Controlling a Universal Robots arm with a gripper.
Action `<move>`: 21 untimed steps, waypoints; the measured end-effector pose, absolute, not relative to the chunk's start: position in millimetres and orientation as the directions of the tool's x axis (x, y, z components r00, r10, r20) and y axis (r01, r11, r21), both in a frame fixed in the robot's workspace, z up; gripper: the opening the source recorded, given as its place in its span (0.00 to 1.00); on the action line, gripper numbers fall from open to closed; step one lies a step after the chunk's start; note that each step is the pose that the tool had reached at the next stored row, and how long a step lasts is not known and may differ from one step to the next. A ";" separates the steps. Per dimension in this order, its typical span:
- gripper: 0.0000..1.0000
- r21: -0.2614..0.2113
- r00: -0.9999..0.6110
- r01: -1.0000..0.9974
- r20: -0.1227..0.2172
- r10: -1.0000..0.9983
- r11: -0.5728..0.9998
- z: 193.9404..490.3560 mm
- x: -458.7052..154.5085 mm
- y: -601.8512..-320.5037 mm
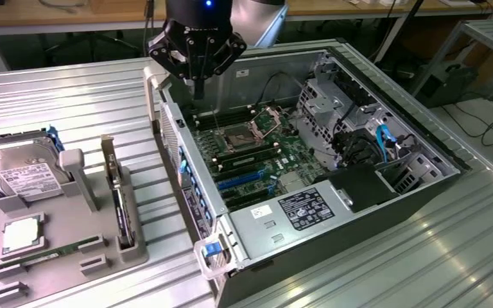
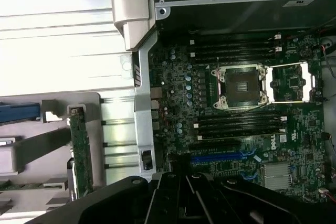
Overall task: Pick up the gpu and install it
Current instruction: 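Reach for the gpu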
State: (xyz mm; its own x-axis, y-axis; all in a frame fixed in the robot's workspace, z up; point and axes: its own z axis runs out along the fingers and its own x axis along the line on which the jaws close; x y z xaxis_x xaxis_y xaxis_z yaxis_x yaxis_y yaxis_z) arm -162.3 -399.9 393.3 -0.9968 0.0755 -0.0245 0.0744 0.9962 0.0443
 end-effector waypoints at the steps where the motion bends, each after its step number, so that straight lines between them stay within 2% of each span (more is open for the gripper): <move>1: 0.11 0.044 -0.997 0.074 -0.024 0.075 0.996 393.3 -163.4 -399.9; 21: 0.11 0.044 -0.997 0.074 -0.024 0.075 0.996 393.3 -188.8 -400.9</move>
